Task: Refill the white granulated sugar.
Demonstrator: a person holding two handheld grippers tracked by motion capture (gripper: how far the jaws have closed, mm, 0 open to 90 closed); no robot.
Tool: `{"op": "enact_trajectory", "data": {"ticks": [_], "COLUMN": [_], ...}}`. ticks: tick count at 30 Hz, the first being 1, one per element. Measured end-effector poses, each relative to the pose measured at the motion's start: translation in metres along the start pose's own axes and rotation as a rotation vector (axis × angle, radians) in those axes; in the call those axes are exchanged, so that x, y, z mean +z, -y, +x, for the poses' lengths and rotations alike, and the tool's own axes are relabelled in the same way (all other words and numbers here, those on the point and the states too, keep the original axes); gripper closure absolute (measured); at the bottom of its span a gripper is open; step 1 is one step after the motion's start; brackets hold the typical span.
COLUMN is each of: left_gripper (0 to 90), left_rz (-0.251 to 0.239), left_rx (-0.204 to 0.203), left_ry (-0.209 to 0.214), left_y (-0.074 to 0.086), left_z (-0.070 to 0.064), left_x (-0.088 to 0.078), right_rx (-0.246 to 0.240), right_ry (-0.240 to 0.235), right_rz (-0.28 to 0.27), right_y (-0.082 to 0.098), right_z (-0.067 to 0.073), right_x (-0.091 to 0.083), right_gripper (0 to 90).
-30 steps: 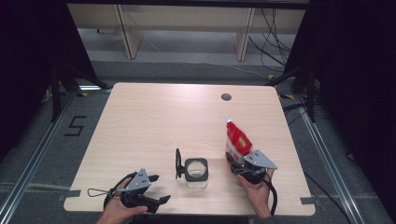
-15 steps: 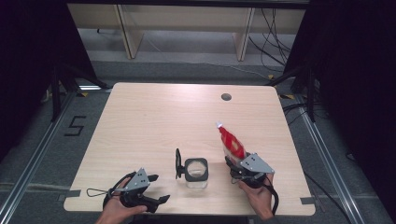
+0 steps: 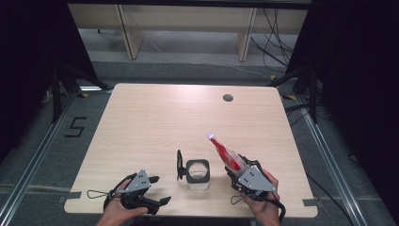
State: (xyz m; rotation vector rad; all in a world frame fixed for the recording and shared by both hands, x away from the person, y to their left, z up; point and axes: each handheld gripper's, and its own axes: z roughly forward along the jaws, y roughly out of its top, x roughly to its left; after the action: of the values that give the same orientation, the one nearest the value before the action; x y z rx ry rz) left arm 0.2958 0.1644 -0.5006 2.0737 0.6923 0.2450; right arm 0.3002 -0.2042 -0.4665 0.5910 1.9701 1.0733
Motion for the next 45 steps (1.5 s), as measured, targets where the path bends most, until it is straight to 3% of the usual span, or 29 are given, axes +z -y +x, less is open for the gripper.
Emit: {"op": "enact_trajectory", "data": {"ticks": [3, 4, 6, 11, 12, 14, 16, 18, 20, 24, 26, 27, 30, 32, 33, 35, 36, 37, 38, 40, 41, 43, 45], "left_gripper": [16.9, 16.8, 16.8, 16.9, 16.8, 16.8, 16.8, 16.8, 16.9, 16.9, 16.9, 16.9, 16.8, 16.8, 16.8, 16.8, 16.8, 16.8, 16.8, 16.8, 16.8, 16.8, 16.8], "left_rz": [0.001, 0.001, -0.002, -0.017, -0.017, -0.018, -0.006, 0.003, 0.001, -0.017, -0.023, -0.011, -0.014, -0.014, -0.019, -0.012, -0.012, -0.002, 0.009, 0.006, -0.001, 0.003, 0.012], "left_rx": [-0.001, -0.001, -0.004, -0.014, -0.014, -0.018, -0.015, -0.014, -0.012, 0.002, -0.001, 0.009, 0.011, -0.013, -0.019, -0.017, -0.017, -0.015, 0.002, -0.009, -0.015, -0.01, -0.008], "left_ry": [-0.004, -0.004, -0.001, 0.0, 0.0, 0.0, 0.002, -0.003, 0.002, 0.005, 0.0, 0.004, 0.0, -0.002, 0.001, -0.005, -0.005, 0.002, -0.003, 0.004, 0.005, 0.001, 0.0], "left_y": [0.0, 0.0, 0.0, 0.002, 0.002, 0.001, 0.001, 0.001, 0.001, 0.001, 0.001, 0.001, 0.001, 0.002, 0.002, 0.002, 0.002, 0.002, 0.001, 0.001, 0.001, 0.001, 0.002], "left_z": [0.0, 0.0, 0.0, -0.001, -0.001, -0.001, -0.001, 0.0, -0.001, 0.0, -0.001, 0.0, 0.0, -0.001, -0.001, -0.002, -0.002, -0.002, 0.0, -0.002, -0.002, -0.002, -0.002], "left_x": [0.0, 0.0, 0.0, 0.003, 0.003, 0.003, 0.001, 0.001, 0.001, 0.002, 0.003, 0.002, 0.002, 0.003, 0.003, 0.003, 0.003, 0.003, 0.002, 0.003, 0.003, 0.004, 0.004], "right_rx": [-0.067, -0.067, -0.162, -0.331, -0.331, -0.437, -0.447, -0.49, -0.575, -0.63, -0.686, -0.746, -0.764, -0.754, -0.789, -0.936, -0.936, -0.834, -0.831, -0.893, -0.89, -0.983, -1.005], "right_ry": [0.012, 0.012, 0.031, 0.076, 0.076, 0.099, 0.104, 0.118, 0.145, 0.16, 0.17, 0.175, 0.176, 0.174, 0.185, 0.18, 0.18, 0.186, 0.184, 0.18, 0.179, 0.18, 0.183], "right_rz": [0.013, 0.013, 0.036, 0.072, 0.072, 0.108, 0.117, 0.141, 0.142, 0.158, 0.161, 0.156, 0.17, 0.172, 0.191, 0.179, 0.179, 0.201, 0.205, 0.211, 0.237, 0.25, 0.263], "right_y": [-0.002, -0.002, -0.002, -0.004, -0.004, -0.005, -0.005, -0.005, -0.007, -0.009, -0.009, -0.011, -0.01, -0.008, -0.009, -0.015, -0.015, -0.01, -0.01, -0.011, -0.01, -0.014, -0.014], "right_z": [0.003, 0.003, 0.007, 0.014, 0.014, 0.019, 0.021, 0.027, 0.028, 0.034, 0.036, 0.035, 0.037, 0.039, 0.041, 0.038, 0.038, 0.043, 0.044, 0.045, 0.047, 0.047, 0.047], "right_x": [-0.011, -0.011, -0.022, -0.032, -0.032, -0.034, -0.034, -0.035, -0.035, -0.039, -0.04, -0.04, -0.041, -0.041, -0.042, -0.04, -0.04, -0.041, -0.041, -0.039, -0.039, -0.038, -0.036], "right_gripper": [43.7, 43.7, 43.8, 43.8, 43.8, 43.9, 43.9, 43.9, 44.0, 44.0, 44.1, 44.1, 44.1, 44.2, 44.2, 44.2, 44.2, 44.3, 44.3, 44.3, 44.3, 44.3, 44.4]}}
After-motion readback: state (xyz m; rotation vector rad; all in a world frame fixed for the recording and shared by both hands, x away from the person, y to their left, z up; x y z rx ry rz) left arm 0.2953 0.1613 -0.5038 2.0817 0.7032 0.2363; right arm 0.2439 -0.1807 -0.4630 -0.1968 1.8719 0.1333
